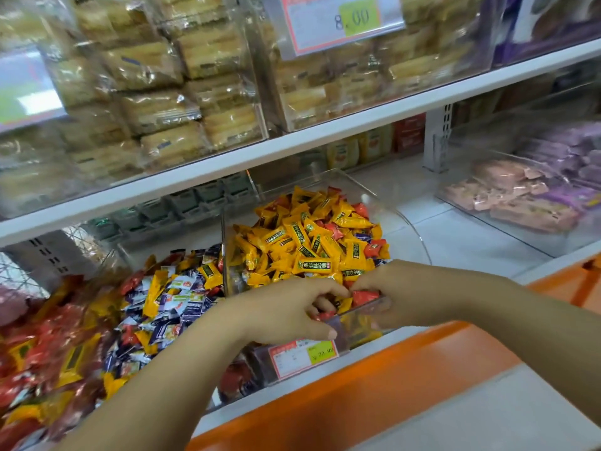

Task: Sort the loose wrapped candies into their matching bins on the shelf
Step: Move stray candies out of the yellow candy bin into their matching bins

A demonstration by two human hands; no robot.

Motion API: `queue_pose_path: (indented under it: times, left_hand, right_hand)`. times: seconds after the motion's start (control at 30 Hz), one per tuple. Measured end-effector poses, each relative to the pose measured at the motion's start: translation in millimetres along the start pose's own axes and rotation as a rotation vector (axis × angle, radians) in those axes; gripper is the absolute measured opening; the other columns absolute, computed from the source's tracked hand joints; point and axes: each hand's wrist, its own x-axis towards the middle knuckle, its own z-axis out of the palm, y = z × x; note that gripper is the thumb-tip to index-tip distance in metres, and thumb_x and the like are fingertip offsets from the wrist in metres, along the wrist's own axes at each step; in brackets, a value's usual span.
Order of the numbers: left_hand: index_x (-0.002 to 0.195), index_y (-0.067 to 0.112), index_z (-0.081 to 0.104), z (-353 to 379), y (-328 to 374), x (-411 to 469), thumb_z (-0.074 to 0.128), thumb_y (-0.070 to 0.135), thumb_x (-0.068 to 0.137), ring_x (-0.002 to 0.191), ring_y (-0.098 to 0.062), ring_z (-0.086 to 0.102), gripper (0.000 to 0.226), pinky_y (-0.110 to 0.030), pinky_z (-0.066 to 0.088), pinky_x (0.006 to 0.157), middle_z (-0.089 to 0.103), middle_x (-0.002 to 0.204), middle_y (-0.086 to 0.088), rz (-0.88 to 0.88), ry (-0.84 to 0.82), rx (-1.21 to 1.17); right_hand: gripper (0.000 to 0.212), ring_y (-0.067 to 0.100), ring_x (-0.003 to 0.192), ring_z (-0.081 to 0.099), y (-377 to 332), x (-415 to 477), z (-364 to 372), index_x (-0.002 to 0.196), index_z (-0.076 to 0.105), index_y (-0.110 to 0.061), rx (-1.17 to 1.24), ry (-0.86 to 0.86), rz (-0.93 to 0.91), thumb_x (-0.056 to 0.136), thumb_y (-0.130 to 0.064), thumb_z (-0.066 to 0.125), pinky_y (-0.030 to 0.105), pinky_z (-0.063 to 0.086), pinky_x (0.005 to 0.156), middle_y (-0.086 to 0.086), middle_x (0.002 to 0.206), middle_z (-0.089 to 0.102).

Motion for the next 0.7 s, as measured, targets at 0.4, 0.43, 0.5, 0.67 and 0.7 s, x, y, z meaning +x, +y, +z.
queue_pose_path:
  times: [0.4,0.43,0.5,0.67,0.7]
  left_hand:
    - [0.15,0.037,0.006,7.4,0.1,-4.3,0.055,0.032,0.095,0.13,-0.015,0.04,0.074,-0.02,0.035,0.095,0.031,0.152,0.004,-0.033,-0.056,0.131]
    - [0.15,0.035,0.005,7.6,1.5,-3.1,0.055,0.031,0.095,0.132,-0.015,0.038,0.075,-0.019,0.034,0.095,0.029,0.154,0.003,-0.038,-0.063,0.149]
    - [0.15,0.034,0.006,5.8,4.2,-1.5,0.056,0.03,0.094,0.133,-0.017,0.037,0.075,-0.021,0.035,0.096,0.028,0.154,0.001,-0.042,-0.079,0.151]
    - [0.146,0.038,0.018,-2.1,0.6,-3.4,0.06,0.032,0.092,0.137,-0.015,0.035,0.069,-0.038,0.038,0.107,0.03,0.153,0.005,-0.049,-0.103,0.1]
    - [0.145,0.039,0.02,-3.6,-0.6,-4.6,0.06,0.033,0.092,0.137,-0.014,0.034,0.067,-0.038,0.037,0.107,0.031,0.152,0.005,-0.053,-0.108,0.088]
  right_hand:
    - [0.016,-0.001,0.077,0.054,5.9,-12.9,-9.3,0.105,0.062,-0.026,0.252,0.123,0.033,0.089,-0.028,0.062,0.015,0.043,0.067,-0.016,0.088,0.057]
    - [0.015,-0.002,0.076,0.054,6.4,-13.1,-9.2,0.104,0.061,-0.028,0.259,0.132,0.037,0.089,-0.027,0.063,0.014,0.043,0.066,-0.017,0.087,0.057]
    - [0.016,-0.003,0.074,0.053,6.9,-13.9,-9.0,0.104,0.061,-0.028,0.257,0.142,0.044,0.088,-0.027,0.063,0.013,0.041,0.064,-0.017,0.084,0.055]
    - [0.02,0.001,0.081,0.056,7.1,-17.0,-9.2,0.108,0.06,-0.027,0.277,0.132,0.063,0.088,-0.026,0.063,0.02,0.049,0.073,-0.014,0.09,0.058]
    - [0.02,0.002,0.082,0.057,7.1,-17.0,-9.1,0.108,0.06,-0.026,0.275,0.13,0.066,0.089,-0.025,0.063,0.022,0.049,0.074,-0.014,0.092,0.059]
